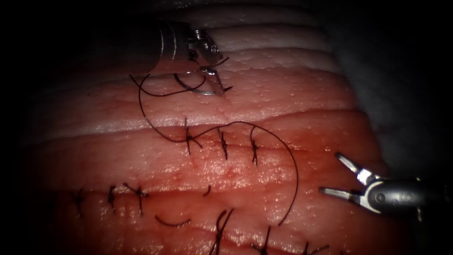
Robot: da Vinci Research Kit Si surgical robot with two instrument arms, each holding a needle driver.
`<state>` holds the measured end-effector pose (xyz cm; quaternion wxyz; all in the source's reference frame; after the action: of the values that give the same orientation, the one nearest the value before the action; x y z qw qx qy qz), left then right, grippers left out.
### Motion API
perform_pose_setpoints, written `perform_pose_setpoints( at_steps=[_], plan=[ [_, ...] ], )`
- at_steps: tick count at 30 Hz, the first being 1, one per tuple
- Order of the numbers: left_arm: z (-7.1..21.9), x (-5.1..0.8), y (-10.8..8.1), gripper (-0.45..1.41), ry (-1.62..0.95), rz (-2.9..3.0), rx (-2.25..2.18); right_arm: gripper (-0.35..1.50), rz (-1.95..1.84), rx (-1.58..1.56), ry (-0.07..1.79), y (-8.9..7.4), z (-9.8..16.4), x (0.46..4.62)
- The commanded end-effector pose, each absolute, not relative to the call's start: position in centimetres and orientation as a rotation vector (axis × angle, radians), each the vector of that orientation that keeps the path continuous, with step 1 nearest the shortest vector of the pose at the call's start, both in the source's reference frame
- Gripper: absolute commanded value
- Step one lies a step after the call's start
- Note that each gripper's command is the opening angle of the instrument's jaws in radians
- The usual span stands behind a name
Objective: Wound Closure
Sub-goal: Pick up needle with left end-effector, then pass needle to right hand
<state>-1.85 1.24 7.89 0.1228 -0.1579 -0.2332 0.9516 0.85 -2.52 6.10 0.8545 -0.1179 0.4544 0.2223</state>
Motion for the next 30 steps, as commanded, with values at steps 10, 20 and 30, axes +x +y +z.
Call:
perform_pose_setpoints(
  at_steps=[10, 20, 30],
  plan=[
    [8.06, -1.79, 1.09, -0.25, -0.739, 2.805, -0.411, 1.38, 0.466, -0.246, 0.959, -2.55, 6.15, 0.94],
    [7.96, -1.89, 1.09, -0.45, -0.677, 2.836, -0.518, 1.38, 0.466, -0.245, 0.961, -2.55, 6.15, 0.95],
    [7.46, -2.09, 1.22, -0.45, -0.314, 2.824, -1.082, 1.22, 0.567, -0.155, 0.962, -2.33, 6.08, 0.82]
  ],
)
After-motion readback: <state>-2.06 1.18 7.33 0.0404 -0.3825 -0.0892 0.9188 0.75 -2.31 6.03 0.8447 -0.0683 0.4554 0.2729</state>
